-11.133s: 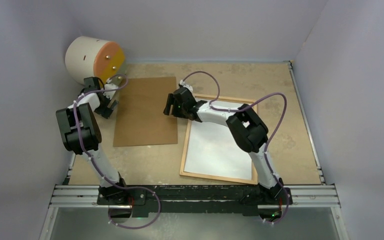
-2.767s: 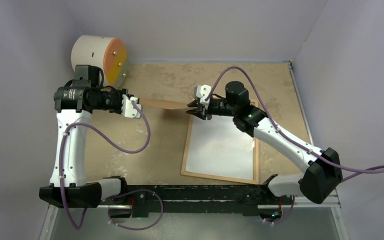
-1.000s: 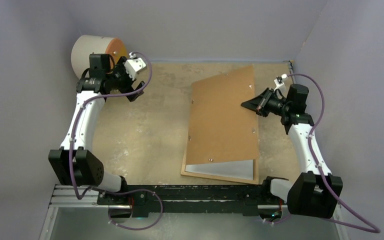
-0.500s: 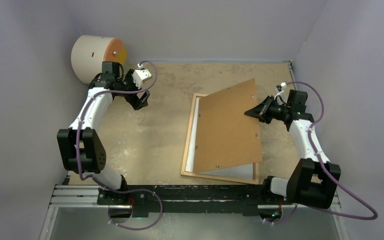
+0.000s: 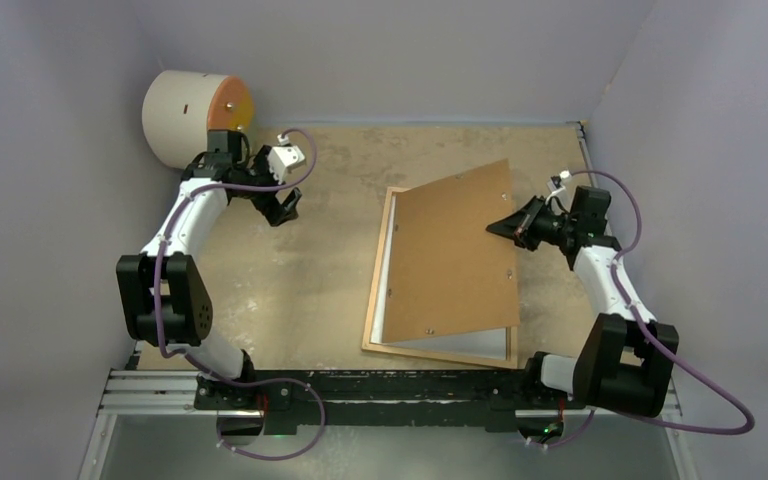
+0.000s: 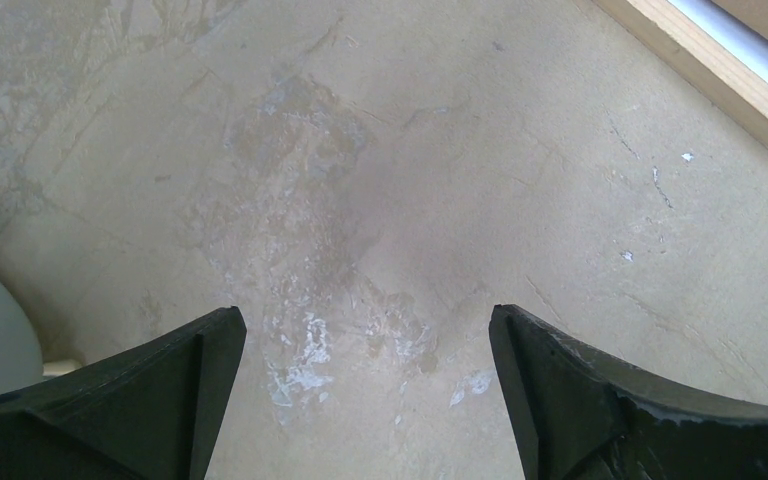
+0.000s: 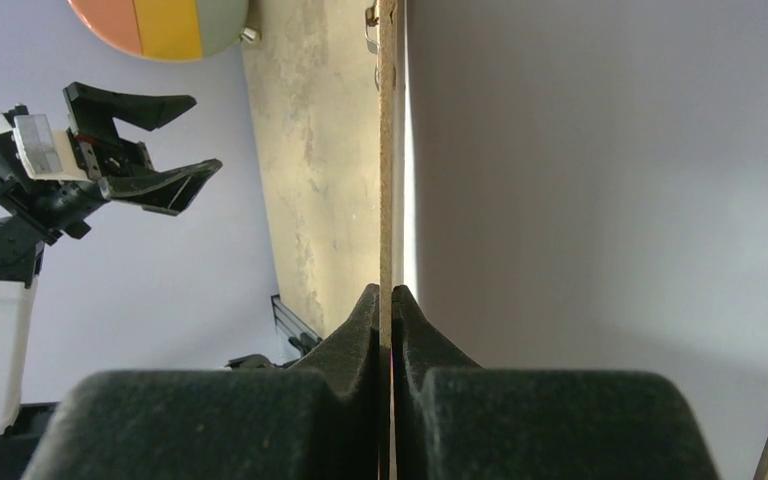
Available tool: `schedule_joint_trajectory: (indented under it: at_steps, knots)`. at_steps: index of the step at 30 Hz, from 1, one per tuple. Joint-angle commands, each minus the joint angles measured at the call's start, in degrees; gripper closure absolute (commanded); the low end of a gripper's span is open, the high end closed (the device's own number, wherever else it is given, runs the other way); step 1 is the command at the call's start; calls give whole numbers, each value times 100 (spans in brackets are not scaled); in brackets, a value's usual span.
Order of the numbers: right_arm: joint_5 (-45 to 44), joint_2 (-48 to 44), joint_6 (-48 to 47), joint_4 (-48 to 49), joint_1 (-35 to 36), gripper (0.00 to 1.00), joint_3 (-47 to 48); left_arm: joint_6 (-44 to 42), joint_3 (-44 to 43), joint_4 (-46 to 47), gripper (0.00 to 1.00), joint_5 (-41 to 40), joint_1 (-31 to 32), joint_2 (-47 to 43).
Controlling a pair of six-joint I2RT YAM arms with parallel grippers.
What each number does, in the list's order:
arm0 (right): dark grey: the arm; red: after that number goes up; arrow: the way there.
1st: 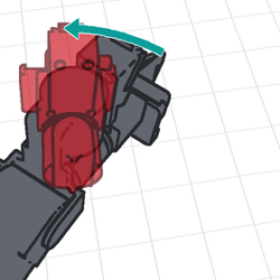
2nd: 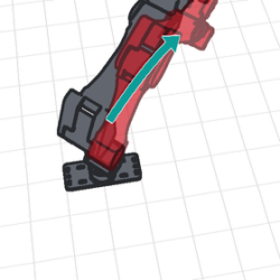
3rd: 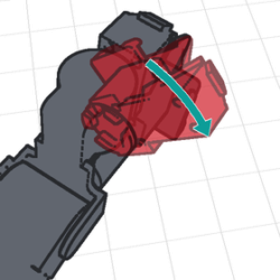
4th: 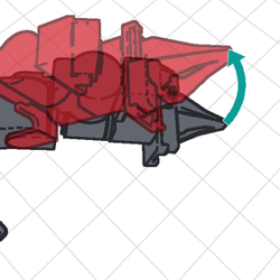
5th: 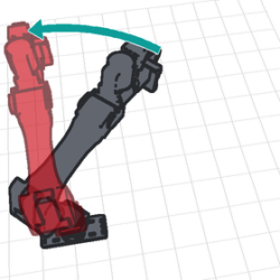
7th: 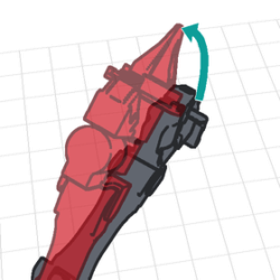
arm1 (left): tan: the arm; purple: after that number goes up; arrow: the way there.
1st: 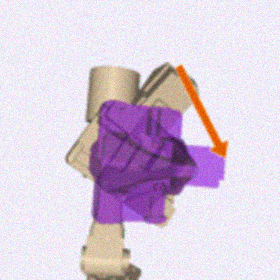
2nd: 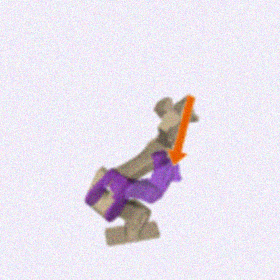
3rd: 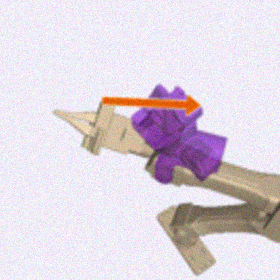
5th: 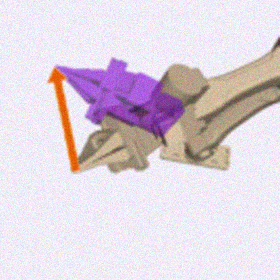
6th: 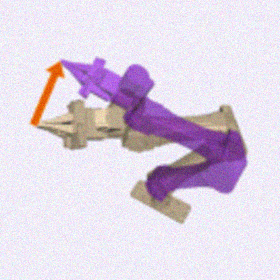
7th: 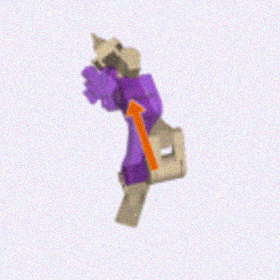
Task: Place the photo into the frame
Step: Turn over the photo frame item on the photo frame.
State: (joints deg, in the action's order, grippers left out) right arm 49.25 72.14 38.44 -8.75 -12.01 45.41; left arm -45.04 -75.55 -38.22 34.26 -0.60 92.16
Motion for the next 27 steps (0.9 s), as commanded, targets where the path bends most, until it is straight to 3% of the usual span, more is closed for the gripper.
schedule_joint_trajectory:
  at_steps: [1, 20, 27]
  knots:
    - [353, -42, 316, 652, -21, 100, -139, -84, 14, 109, 0, 187, 16, 12]
    - [-308, -455, 892, 1749, 34, 100, -1299, -37, 364, 63, 0, 343, 222, 65]
    - [-674, -353, 1013, 2015, 616, 100, -1423, -48, 923, 337, 0, 388, 350, 26]
